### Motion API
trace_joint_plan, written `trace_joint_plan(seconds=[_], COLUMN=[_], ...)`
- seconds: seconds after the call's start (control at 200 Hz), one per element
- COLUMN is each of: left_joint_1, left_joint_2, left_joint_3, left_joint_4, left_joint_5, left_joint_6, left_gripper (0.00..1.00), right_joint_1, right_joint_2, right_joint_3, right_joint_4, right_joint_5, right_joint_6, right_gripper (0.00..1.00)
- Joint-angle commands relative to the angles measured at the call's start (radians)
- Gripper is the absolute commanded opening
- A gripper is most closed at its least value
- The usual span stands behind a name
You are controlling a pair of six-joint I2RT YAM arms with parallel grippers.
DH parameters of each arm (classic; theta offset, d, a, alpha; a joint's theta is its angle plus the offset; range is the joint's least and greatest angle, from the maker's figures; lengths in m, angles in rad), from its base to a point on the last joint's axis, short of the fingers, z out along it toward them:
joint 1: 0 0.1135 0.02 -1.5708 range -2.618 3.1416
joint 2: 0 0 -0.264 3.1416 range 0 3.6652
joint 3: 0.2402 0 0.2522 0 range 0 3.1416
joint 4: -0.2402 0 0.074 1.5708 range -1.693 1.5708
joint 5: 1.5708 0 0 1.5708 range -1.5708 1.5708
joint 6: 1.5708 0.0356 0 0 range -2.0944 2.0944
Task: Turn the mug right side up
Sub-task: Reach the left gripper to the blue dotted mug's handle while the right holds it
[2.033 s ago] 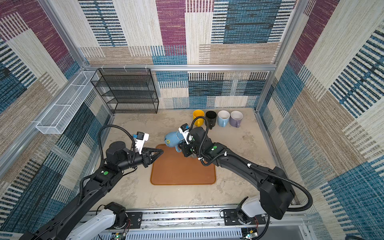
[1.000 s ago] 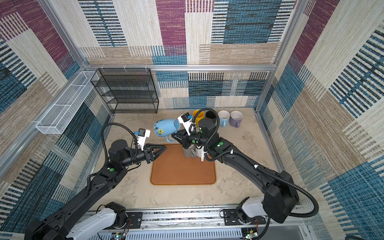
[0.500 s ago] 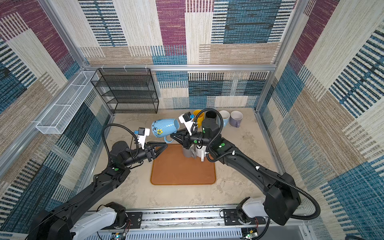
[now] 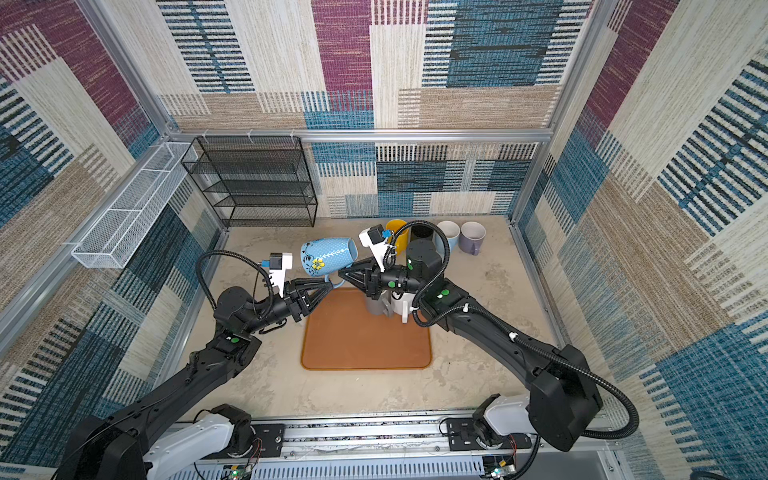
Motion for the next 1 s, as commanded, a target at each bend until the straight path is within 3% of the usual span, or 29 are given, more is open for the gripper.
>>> trace_joint_plan(seconds=[0.0, 0.741, 0.992], left_joint_1=[0.003, 0.016, 0.016], left_joint_2=[0.012, 0.130, 0.173], left_joint_3=[-0.004, -0.012, 0.004], left_joint_4=[0.120, 0.466, 0.522], left_joint_5=[0.024, 0.045, 0.054], left_joint_6=[-0.041, -0.203, -0.244], left_gripper=[0.33, 0.31, 0.14], right_joint_1=[0.002, 0.001, 0.002], right_joint_2=[-0.002, 0.023, 0.026], right_joint_3=[-0.014, -0.081, -0.091], right_joint_4=[0.158, 0.333, 0.336], right_joint_5=[-0.033, -0.096, -0.101], right_joint_6=[0.055, 0.159, 0.157], right_gripper=[0.00, 0.00, 0.00])
